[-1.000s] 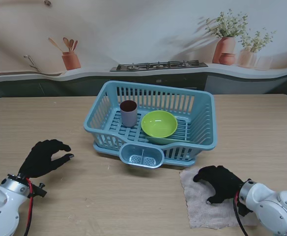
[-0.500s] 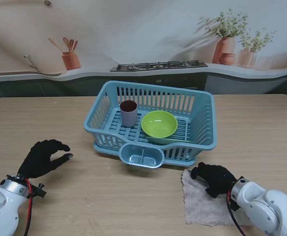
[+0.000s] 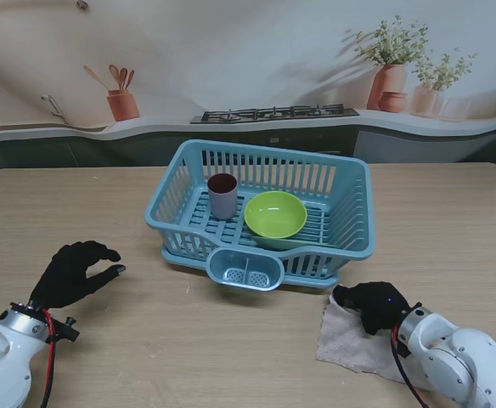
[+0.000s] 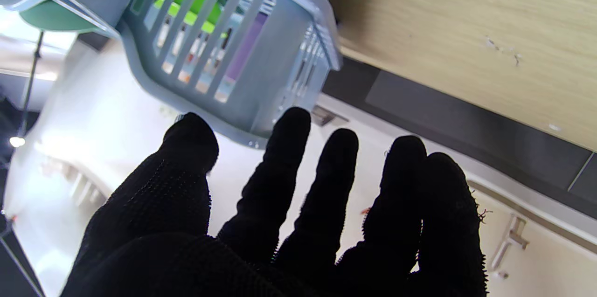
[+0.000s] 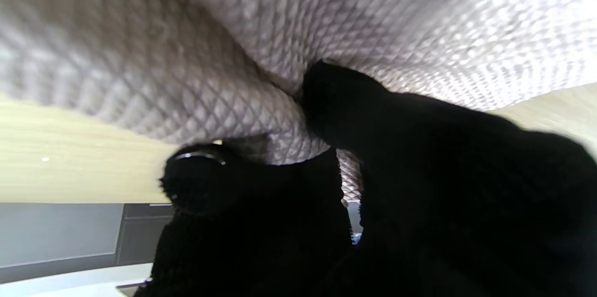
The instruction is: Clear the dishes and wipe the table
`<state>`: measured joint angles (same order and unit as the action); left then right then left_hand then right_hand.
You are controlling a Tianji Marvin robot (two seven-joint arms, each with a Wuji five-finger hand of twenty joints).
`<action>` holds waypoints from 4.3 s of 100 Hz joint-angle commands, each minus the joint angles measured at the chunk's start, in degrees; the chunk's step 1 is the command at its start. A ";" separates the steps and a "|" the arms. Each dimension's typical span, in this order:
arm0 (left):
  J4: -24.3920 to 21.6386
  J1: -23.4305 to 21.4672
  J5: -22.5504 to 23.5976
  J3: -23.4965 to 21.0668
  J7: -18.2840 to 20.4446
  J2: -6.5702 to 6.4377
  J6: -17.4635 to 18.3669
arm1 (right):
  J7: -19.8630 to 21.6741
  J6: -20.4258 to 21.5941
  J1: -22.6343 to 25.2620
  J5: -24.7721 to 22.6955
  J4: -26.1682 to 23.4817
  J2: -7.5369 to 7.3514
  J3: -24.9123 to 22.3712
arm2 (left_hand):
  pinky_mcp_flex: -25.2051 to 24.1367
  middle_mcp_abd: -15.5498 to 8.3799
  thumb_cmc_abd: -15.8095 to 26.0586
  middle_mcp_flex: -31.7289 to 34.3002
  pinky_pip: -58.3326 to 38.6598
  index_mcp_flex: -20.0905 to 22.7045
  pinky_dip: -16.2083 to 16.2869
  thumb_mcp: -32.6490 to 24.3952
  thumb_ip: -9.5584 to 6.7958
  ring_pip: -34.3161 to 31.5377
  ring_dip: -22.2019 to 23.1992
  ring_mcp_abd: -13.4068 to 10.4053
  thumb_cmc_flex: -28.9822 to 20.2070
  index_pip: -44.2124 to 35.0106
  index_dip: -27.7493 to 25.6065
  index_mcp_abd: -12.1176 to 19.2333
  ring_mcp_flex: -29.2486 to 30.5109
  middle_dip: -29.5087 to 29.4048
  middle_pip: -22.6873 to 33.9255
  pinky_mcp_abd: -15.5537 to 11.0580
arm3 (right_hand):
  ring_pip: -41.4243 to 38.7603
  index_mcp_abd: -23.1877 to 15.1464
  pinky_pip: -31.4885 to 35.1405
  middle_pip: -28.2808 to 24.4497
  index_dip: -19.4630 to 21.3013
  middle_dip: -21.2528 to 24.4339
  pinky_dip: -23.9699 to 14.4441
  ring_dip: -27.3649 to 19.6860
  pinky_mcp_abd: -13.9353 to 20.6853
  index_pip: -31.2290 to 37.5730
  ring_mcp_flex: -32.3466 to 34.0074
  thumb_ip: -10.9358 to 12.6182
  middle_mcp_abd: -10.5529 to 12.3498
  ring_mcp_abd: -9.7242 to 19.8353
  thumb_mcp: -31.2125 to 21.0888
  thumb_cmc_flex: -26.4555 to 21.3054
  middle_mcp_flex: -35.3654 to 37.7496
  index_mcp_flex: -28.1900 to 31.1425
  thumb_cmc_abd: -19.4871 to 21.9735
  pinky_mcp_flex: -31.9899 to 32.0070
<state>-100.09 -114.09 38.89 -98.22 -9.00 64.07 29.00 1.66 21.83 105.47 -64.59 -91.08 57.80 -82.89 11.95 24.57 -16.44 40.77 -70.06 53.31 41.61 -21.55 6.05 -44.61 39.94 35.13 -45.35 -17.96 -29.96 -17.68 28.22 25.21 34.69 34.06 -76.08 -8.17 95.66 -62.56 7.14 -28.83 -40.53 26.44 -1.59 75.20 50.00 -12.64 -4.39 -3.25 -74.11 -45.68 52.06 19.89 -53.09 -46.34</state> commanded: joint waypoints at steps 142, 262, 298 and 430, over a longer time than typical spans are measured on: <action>-0.05 -0.23 0.62 0.15 -0.54 0.32 -0.50 | -10.09 -19.96 -13.80 -1.34 22.47 0.26 7.73 | -0.63 1.53 2.56 0.36 -0.38 2.99 0.33 2.01 -2.68 0.18 -0.46 2.43 -0.59 0.82 -0.64 -0.77 -0.65 -1.03 -0.21 0.60 | 1.65 9.42 1.17 11.46 0.93 0.95 -1.10 4.77 -3.85 -9.75 3.26 -2.39 -6.03 -7.29 -0.70 -2.67 6.39 36.91 1.67 0.37; 0.03 -0.58 0.30 -0.20 -1.12 0.50 0.21 | -1.22 -7.29 2.17 -2.85 6.00 0.49 -7.23 | -0.71 1.50 2.70 0.33 -0.34 2.94 0.32 2.14 -2.70 0.14 -0.44 2.39 -0.61 0.83 -0.63 -0.86 -0.65 -1.04 -0.23 0.66 | 2.03 9.83 0.93 11.53 1.88 0.54 -1.68 4.41 -4.68 -9.95 3.44 -2.47 -6.56 -7.52 -0.74 -2.86 6.37 36.96 1.79 0.82; 0.03 -0.86 0.66 -0.40 -1.97 0.64 0.30 | -5.52 -9.80 -9.02 -3.50 16.06 -0.27 0.79 | -0.70 1.47 2.73 0.26 -0.37 2.95 0.33 2.23 -2.70 0.16 -0.44 2.36 -0.61 0.81 -0.66 -0.76 -0.70 -1.02 -0.20 0.53 | 2.53 7.83 -0.27 11.88 1.95 0.93 -1.43 4.02 -4.56 -9.23 3.56 -2.11 -4.72 -7.22 -2.03 -2.35 7.38 38.14 0.53 1.39; -0.53 -3.10 -0.85 -2.26 -3.13 1.24 2.49 | -4.36 -4.47 0.00 -4.05 8.40 0.13 -6.13 | -2.08 1.82 2.52 -0.71 2.40 2.51 -1.61 2.30 -2.76 1.33 -0.84 1.93 -0.82 1.34 -0.19 -1.63 -1.68 -1.08 -0.43 -0.42 | 2.68 8.18 -0.38 12.08 1.67 0.82 -1.12 2.68 -4.63 -9.34 4.06 -2.14 -5.42 -7.32 -1.45 -2.23 7.28 37.93 1.26 0.56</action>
<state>-99.94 -116.61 38.59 -100.36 -13.09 65.08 31.32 -4.52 16.77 103.06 -68.80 -83.43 57.74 -89.18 10.64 24.61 -15.80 40.77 -69.13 53.99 40.97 -19.77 4.92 -43.78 39.55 35.17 -45.69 -17.43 -29.99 -18.42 27.43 25.20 34.69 34.04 -72.32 -1.22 95.09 -51.63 12.95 -29.09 -41.31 29.74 -9.02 72.06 52.00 -13.08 -9.23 -8.78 -75.91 -48.20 58.19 55.01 -54.58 -45.92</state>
